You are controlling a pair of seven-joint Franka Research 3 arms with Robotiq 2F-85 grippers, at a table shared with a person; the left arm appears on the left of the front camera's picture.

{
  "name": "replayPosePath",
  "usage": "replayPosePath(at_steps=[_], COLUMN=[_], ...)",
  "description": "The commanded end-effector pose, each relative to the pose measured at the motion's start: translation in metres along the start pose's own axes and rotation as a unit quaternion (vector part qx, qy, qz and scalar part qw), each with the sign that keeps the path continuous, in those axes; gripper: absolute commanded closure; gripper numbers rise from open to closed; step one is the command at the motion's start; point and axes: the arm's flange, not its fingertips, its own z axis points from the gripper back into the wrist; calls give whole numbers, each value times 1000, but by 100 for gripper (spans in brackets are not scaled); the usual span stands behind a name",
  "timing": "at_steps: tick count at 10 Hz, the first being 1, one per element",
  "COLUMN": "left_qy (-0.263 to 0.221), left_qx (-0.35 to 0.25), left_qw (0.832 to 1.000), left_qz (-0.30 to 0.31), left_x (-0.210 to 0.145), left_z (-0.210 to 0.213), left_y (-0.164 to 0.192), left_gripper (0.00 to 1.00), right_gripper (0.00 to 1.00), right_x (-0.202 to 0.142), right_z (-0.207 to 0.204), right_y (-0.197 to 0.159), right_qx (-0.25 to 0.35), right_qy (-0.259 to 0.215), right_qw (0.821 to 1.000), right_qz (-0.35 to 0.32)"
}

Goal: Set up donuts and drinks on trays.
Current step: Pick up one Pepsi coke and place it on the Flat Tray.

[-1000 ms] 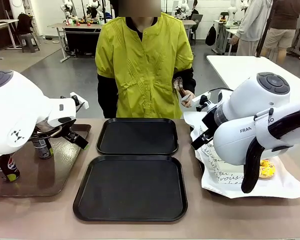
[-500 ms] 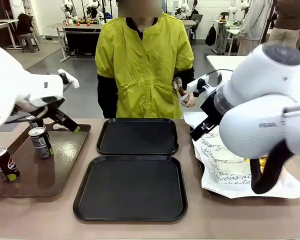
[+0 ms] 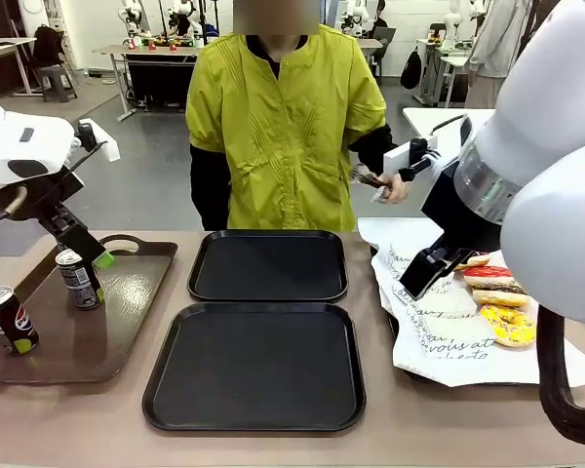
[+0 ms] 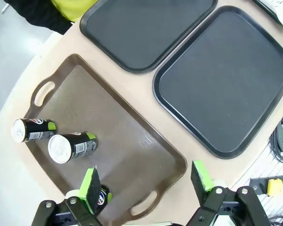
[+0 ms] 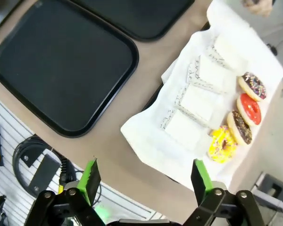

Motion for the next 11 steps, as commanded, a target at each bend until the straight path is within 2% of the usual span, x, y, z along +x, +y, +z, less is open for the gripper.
replayPosePath(at_steps=[1,2,3,4,5,6,7,8,9,11], left_qy=[-7,0,-86,-163,-211,-228,-225,-230,-219,-185], left_qx=[10,0,-221,-341,-454,-538,-585,-607,-610,-565], left_qw=[1000,1000,968,911,839,776,731,696,680,693], left_qz=[8,0,80,167,216,239,270,308,342,407], left_x=[7,0,0,-13,-30,-48,-64,-82,-102,-132], left_z=[-17,0,-4,5,18,25,28,28,27,26], left_y=[7,0,23,48,66,79,94,112,128,152], left_gripper=[0,0,0,0,0,0,0,0,0,0], right_gripper=[0,0,0,0,0,0,0,0,0,0], right_x=[13,0,-5,-24,-51,-75,-96,-117,-139,-171], right_z=[-19,0,2,8,12,12,8,2,-5,-18], right_y=[-4,0,-26,-53,-78,-94,-105,-115,-125,-138], right_qx=[3,0,221,341,422,470,498,511,522,524], right_qy=[-6,0,-118,-203,-265,-290,-292,-276,-247,-195], right_qw=[1000,1000,963,900,833,788,759,742,733,728], right_qz=[3,0,-102,-180,-239,-272,-301,-334,-361,-397])
